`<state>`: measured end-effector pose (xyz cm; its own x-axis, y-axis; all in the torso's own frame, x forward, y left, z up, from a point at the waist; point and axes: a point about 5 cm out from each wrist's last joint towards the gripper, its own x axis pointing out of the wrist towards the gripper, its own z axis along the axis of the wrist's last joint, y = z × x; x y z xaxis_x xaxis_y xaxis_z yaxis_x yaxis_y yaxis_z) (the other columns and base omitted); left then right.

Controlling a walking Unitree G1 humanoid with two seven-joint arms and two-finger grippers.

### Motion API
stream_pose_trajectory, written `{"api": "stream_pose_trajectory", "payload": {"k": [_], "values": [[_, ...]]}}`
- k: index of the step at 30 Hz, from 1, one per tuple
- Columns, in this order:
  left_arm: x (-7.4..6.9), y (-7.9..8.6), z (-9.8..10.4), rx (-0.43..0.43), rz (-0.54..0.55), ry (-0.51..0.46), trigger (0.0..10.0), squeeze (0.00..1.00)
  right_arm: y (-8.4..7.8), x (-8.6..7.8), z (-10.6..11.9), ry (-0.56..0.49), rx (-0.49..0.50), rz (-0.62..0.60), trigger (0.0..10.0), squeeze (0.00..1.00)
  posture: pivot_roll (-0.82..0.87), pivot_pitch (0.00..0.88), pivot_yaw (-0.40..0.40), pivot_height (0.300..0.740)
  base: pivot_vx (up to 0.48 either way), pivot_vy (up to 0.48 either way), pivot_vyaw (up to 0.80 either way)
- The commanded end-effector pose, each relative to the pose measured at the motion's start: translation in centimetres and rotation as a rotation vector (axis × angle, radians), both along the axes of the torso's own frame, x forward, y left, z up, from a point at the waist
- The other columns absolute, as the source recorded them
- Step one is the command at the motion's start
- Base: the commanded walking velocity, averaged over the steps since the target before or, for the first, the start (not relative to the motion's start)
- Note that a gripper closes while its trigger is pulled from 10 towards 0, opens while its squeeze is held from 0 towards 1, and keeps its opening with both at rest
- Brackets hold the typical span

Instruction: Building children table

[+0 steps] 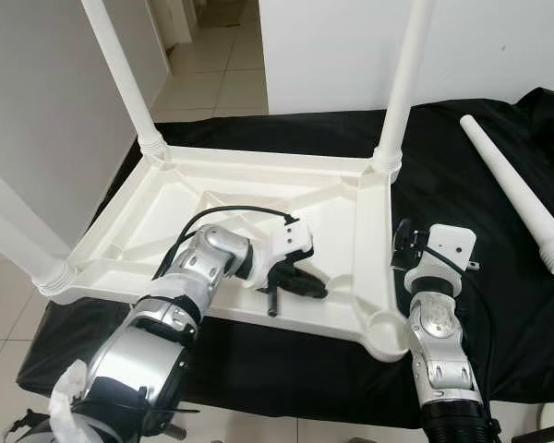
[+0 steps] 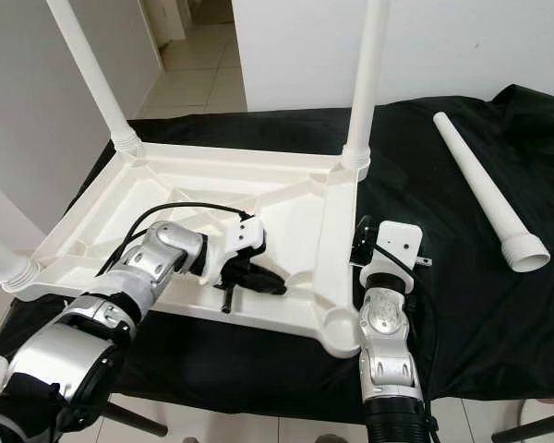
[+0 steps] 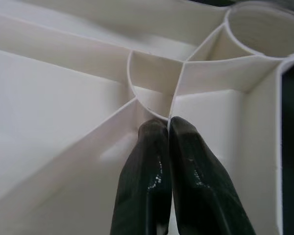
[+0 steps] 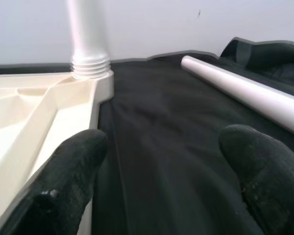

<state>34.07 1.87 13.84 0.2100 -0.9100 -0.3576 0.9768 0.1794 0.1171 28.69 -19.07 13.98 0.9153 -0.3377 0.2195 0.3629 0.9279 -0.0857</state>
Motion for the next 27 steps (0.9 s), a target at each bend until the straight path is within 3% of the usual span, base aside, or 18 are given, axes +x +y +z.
{"api": "stream_pose_trajectory", "payload": {"k": [1, 2, 7, 8, 9, 10, 16, 24, 25, 27], "values": [[2.2, 1.6, 2.3, -0.129, 0.308, -0.096, 10.0, 0.00, 0.3, -0.1, -0.7, 0.032, 0.010, 0.004, 10.0, 0.00, -0.12, 0.000, 0.122, 0.740, 0.000, 0.000, 0.00], [1.9, 1.5, 2.4, -0.137, 0.282, -0.100, 10.0, 1.00, 0.2, -0.1, -0.7, 0.031, 0.012, 0.001, 10.0, 0.00, -0.11, 0.000, 0.119, 0.740, 0.000, 0.000, 0.00], [1.5, 1.5, 2.6, -0.143, 0.243, -0.113, 10.0, 1.00, 0.1, 0.0, -0.7, 0.030, 0.013, -0.003, 10.0, 0.00, -0.11, 0.000, 0.116, 0.740, 0.000, 0.000, 0.00], [1.2, 1.7, 3.0, -0.150, 0.215, -0.134, 10.0, 0.79, -0.1, -0.1, -0.6, 0.030, 0.011, -0.008, 10.0, 0.00, -0.11, 0.000, 0.112, 0.740, 0.000, 0.000, 0.00], [1.1, 1.9, 3.2, -0.153, 0.199, -0.149, 10.0, 0.79, -0.2, -0.1, -0.6, 0.029, 0.010, -0.010, 10.0, 0.00, -0.11, 0.000, 0.112, 0.740, 0.000, 0.000, 0.00], [0.8, 2.0, 3.4, -0.160, 0.175, -0.153, 10.0, 0.00, -0.4, -0.1, -0.6, 0.030, 0.008, -0.012, 10.0, 0.00, -0.11, 0.000, 0.107, 0.740, 0.000, 0.000, 0.00], [-0.1, 2.1, 4.0, -0.196, 0.157, -0.171, 10.0, 0.00, -0.8, 0.0, -0.6, 0.032, 0.002, -0.017, 10.0, 0.00, -0.11, 0.000, 0.101, 0.740, 0.000, 0.000, 0.00], [0.2, 2.9, 4.9, -0.257, 0.260, -0.170, 10.0, 0.00, -1.9, 0.3, -0.2, 0.016, -0.011, -0.044, 10.0, 0.00, -0.10, 0.000, 0.089, 0.740, 0.000, 0.000, 0.00], [0.3, 3.2, 5.1, -0.267, 0.274, -0.168, 10.0, 0.64, -2.4, 0.2, 0.0, 0.006, -0.013, -0.075, 10.0, 0.00, -0.10, 0.000, 0.086, 0.740, 0.000, 0.000, 0.00], [0.3, 3.2, 5.1, -0.267, 0.274, -0.168, 10.0, 0.64, -2.4, 0.2, 0.0, 0.006, -0.013, -0.075, 10.0, 0.00, -0.10, 0.000, 0.086, 0.740, 0.000, 0.000, 0.00]]}}
